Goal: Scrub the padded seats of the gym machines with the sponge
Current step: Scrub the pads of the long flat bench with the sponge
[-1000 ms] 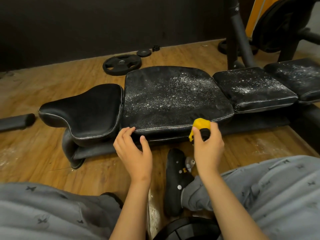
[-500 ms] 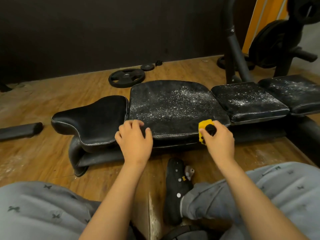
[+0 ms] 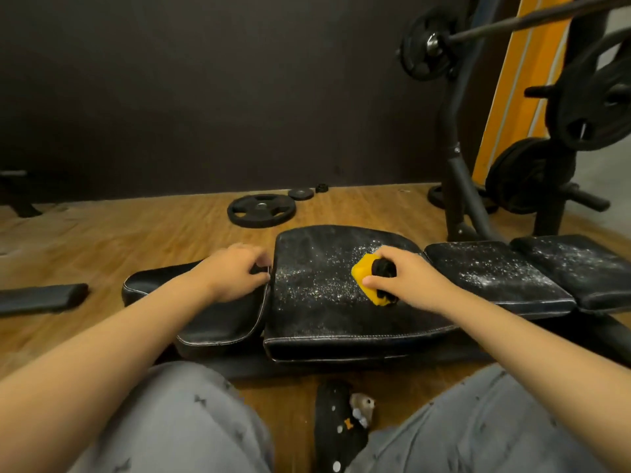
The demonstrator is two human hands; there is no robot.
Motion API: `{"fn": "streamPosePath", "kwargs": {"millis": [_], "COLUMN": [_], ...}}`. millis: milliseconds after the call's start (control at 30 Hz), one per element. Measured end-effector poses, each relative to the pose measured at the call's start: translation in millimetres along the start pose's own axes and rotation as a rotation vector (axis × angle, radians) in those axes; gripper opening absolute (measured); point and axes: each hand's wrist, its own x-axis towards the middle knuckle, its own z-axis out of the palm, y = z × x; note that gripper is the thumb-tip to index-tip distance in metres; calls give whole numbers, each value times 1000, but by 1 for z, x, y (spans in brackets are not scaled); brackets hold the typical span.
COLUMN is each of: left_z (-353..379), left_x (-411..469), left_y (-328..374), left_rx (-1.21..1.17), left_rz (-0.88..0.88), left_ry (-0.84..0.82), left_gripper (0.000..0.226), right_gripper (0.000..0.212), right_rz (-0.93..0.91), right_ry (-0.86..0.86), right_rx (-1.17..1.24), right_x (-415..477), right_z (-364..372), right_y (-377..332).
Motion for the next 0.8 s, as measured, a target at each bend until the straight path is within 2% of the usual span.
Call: {"fn": "streamPosePath", "kwargs": {"millis": [167,367,467,567,667,800], "left_z": [-6,20,54,90,113,123], "left_x": [-5,7,23,49,82,141], "left_y": [-37,-89,-94,-82,-68,-60], "left_rx": [-150,-225,-285,-361,-437,-495], "left_rz": [-76,-181,-181,-110,-78,-154], "left_ry": [116,190,191,196,262,349], "left_gripper": [27,23,22,22,23,32], "right_gripper": [18,18,16,16,21,21], "right_rz": [-157,-183,-181,-148,-78,-16], "right_ry": [-170,-329,-314,-267,-207,-121], "right_rx": [14,-122,-167,-153,-149,-115], "right_x": [50,114,147,182,223,282], "right_z": [-17,1,22,46,66,83], "right_y": [-31,-43,-37,-26,-17,-7]}}
